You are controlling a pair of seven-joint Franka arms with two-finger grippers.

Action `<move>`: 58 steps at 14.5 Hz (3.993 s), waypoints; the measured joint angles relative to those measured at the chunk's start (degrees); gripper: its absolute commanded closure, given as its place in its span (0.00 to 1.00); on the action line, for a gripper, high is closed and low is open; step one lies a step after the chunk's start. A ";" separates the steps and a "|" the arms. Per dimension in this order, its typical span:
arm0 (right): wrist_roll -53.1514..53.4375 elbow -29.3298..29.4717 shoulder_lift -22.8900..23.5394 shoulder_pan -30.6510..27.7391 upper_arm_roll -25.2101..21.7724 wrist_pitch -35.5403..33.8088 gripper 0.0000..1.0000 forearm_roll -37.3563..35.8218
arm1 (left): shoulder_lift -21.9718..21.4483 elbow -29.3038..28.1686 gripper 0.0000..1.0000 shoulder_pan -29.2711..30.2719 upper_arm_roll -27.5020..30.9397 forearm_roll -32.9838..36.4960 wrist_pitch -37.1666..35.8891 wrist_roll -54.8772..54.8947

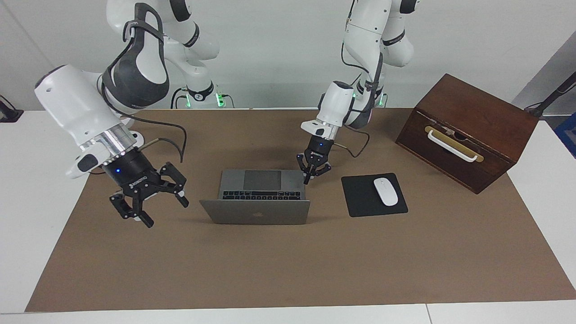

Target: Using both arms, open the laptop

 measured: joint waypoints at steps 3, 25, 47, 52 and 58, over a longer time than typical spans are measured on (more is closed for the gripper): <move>-0.05 2.07 -1.45 0.22 0.30 -4.10 0.00 -13.08 | -2.31 3.32 1.00 1.50 0.24 -0.01 -8.35 0.00; 37.13 8.17 -7.13 -0.08 -2.33 -37.92 0.00 -24.67 | -14.68 21.31 1.00 18.08 0.86 0.91 -53.16 8.26; 37.16 -23.94 -28.53 0.63 -2.09 -27.91 0.00 -24.75 | -23.94 27.23 0.00 34.52 1.01 12.90 -79.94 25.39; 37.16 -20.92 -28.86 0.54 -2.32 -28.27 0.00 -24.84 | -24.50 27.26 0.00 38.10 1.06 12.99 -81.11 26.12; 37.16 -17.64 -29.30 0.34 -2.78 -33.39 0.00 -27.16 | -24.71 27.27 0.00 39.73 2.08 13.00 -82.96 29.08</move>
